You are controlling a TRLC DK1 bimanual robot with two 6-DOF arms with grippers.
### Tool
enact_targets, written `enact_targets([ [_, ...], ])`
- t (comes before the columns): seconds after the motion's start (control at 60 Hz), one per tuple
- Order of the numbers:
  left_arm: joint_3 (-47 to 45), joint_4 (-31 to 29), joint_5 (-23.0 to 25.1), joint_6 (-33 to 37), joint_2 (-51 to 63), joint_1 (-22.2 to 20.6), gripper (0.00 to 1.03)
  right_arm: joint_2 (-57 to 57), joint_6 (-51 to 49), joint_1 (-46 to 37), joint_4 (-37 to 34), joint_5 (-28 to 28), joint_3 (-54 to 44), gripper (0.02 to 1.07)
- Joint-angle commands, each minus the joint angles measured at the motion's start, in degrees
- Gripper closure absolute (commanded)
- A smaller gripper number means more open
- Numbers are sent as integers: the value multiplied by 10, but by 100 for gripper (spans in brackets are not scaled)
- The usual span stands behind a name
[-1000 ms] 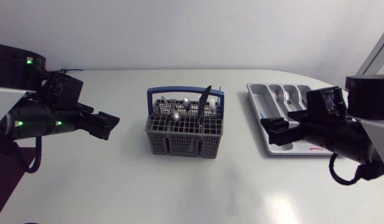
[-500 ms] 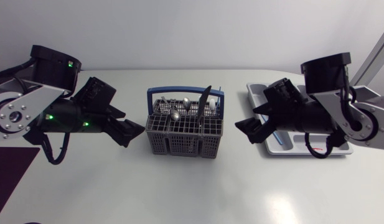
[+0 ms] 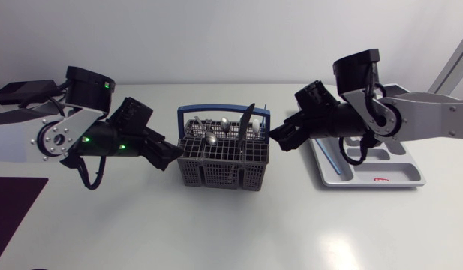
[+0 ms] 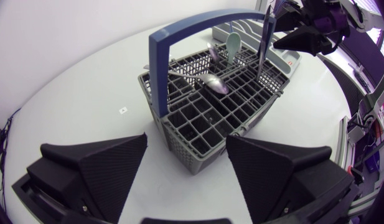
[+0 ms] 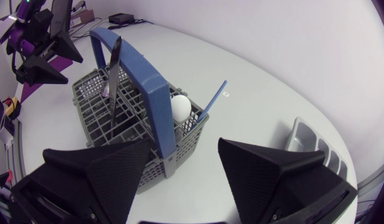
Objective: Unload the cutlery basket into the drawer organizer.
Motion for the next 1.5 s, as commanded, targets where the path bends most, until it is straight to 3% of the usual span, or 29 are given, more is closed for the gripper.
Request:
enact_targets([
  [0.0,12,11,5,12,27,-4,21,17,3,2,9,-11,20,31],
  [0.167,16,19,5,12,53,-6,22,30,2,9,16,-16,23,31],
  [0.417,5,19,5,14,65,-11,22,51,2,29,25,-6,31,67],
  [0.95,-32,-6,4,26,37,-62,22,53,-8,2,31,14,25,69],
  [0.983,-32,-8,4,26,32,-62,22,46,-8,4,31,14,20,64],
  [1.083,-32,-18,4,26,12,-62,22,16,-6,10,23,14,10,25],
  [1.133,-32,-22,4,25,1,-62,22,-1,-5,10,15,14,6,16],
  [1.483,-29,-29,4,27,-36,-61,15,-138,19,47,-45,13,-52,14],
])
